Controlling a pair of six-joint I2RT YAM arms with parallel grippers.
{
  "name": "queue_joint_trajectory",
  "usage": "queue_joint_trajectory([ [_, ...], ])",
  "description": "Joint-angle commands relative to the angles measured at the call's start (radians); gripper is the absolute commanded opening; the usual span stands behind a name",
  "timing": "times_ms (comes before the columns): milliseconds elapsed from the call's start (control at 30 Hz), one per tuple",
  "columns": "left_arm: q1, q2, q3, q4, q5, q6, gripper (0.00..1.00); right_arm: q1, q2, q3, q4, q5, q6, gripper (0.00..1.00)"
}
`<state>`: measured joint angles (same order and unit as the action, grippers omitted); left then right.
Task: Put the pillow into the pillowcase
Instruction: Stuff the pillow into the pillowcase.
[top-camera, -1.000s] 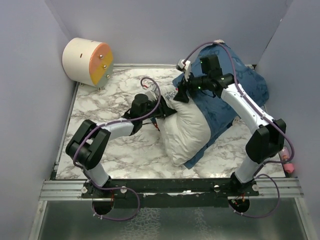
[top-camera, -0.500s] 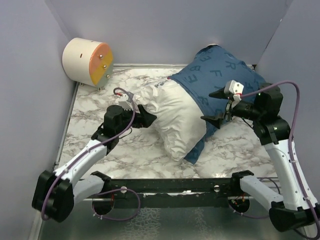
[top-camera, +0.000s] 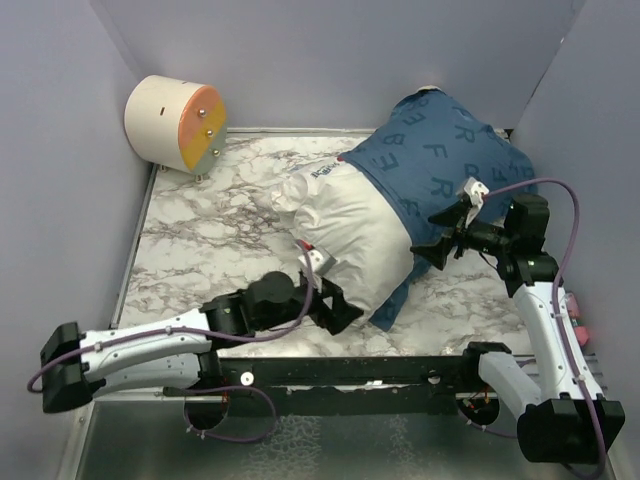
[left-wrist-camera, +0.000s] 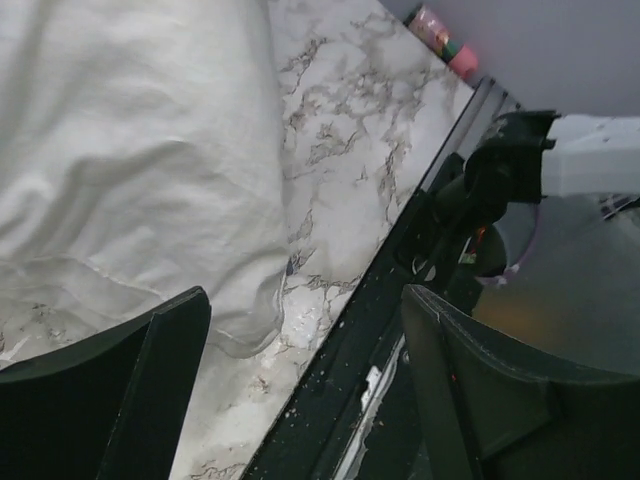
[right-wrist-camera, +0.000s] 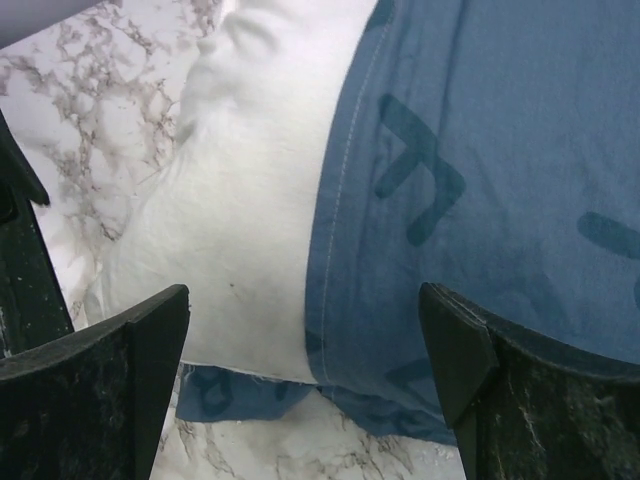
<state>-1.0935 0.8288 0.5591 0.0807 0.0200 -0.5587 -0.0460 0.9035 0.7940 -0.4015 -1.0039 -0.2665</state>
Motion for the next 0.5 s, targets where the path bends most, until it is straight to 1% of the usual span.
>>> queue_joint_trajectory([
  [0,-0.236,0.187,0.113,-0.022,-0.413,0.195,0.80,-0.003,-0.034,-0.014,0.079,-0.082,0.022,0.95],
  [67,-0.295,0.312,0.208,-0.103,-0.556,0.225,0.82,-0.003,-0.041,-0.017,0.081,-0.061,0.015,0.95],
  [167,-0.310,0.488,0.351,-0.266,-0.744,0.176,0.85,-0.003,-0.059,-0.033,0.084,-0.062,0.008,0.95],
  [200,-0.310,0.537,0.388,-0.302,-0.783,0.163,0.86,-0.003,-0.064,-0.036,0.083,-0.064,0.006,0.95],
  [300,-0.308,0.681,0.493,-0.364,-0.835,0.143,0.89,-0.003,-0.069,-0.038,0.082,-0.038,0.005,0.95],
  [367,-0.293,0.779,0.563,-0.394,-0.855,0.151,0.93,-0.003,-0.069,-0.040,0.084,0.000,0.009,0.94],
  [467,-0.229,0.921,0.662,-0.418,-0.855,0.166,0.94,-0.003,-0.070,-0.040,0.076,0.037,0.001,0.92],
])
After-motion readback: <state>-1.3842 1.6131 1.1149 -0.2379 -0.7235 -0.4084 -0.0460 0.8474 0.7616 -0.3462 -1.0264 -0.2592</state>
